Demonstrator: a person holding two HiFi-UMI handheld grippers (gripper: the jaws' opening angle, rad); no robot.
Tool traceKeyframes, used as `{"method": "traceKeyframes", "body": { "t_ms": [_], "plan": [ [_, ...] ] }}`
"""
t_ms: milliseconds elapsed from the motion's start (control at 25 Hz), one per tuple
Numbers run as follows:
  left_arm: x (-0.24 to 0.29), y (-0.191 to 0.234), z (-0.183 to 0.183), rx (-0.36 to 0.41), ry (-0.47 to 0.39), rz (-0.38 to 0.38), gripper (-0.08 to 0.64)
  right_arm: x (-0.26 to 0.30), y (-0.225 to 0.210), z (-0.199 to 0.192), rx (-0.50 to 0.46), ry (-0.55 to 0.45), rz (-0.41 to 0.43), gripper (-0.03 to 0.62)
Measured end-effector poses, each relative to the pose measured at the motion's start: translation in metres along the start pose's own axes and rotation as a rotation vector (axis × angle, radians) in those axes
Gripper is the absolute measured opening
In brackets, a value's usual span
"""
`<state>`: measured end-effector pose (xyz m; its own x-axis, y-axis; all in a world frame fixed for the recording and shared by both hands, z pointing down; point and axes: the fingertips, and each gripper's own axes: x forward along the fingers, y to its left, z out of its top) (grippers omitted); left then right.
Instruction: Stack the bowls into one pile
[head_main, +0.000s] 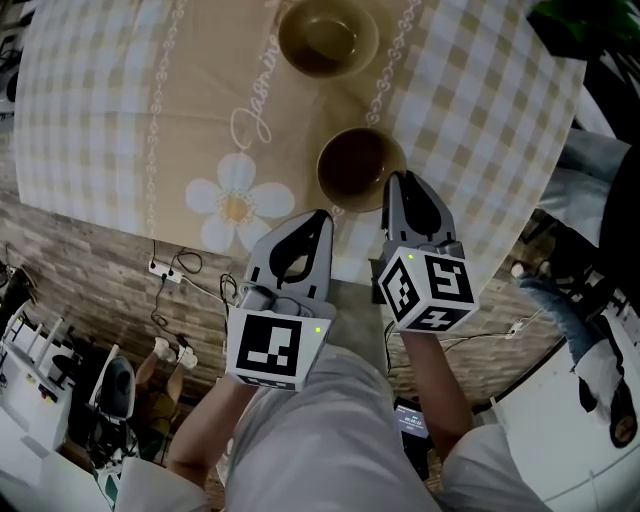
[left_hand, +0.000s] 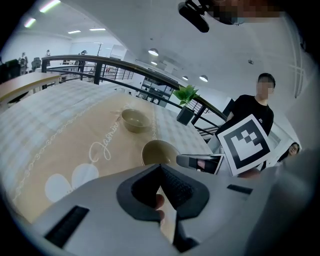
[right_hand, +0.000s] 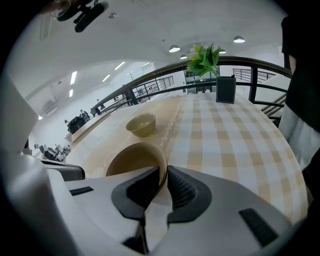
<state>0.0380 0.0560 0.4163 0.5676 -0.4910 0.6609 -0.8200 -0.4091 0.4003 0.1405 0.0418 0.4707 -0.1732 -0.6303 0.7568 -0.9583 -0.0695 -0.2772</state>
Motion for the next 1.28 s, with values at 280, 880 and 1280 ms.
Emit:
{"method": "traceKeyframes", "body": {
  "t_ms": [280, 880, 1280],
  "plan": [
    [0.001, 0.009, 0.001, 0.011, 0.004, 0.007, 0.018, 0.008, 0.001, 0.001, 0.011, 0.018, 0.011, 0.041],
    [-0.015, 0.015, 0.016, 0.071, 0.035, -0.011, 0.018, -0.009, 0.017, 0.017, 0.013, -0.010, 0.054, 0.041],
    [-0.027, 0.017, 0.044, 0.074, -0.008, 0.004, 0.018, -0.033, 0.021, 0.053, -0.019, -0.060, 0.054, 0.041]
  ]
}}
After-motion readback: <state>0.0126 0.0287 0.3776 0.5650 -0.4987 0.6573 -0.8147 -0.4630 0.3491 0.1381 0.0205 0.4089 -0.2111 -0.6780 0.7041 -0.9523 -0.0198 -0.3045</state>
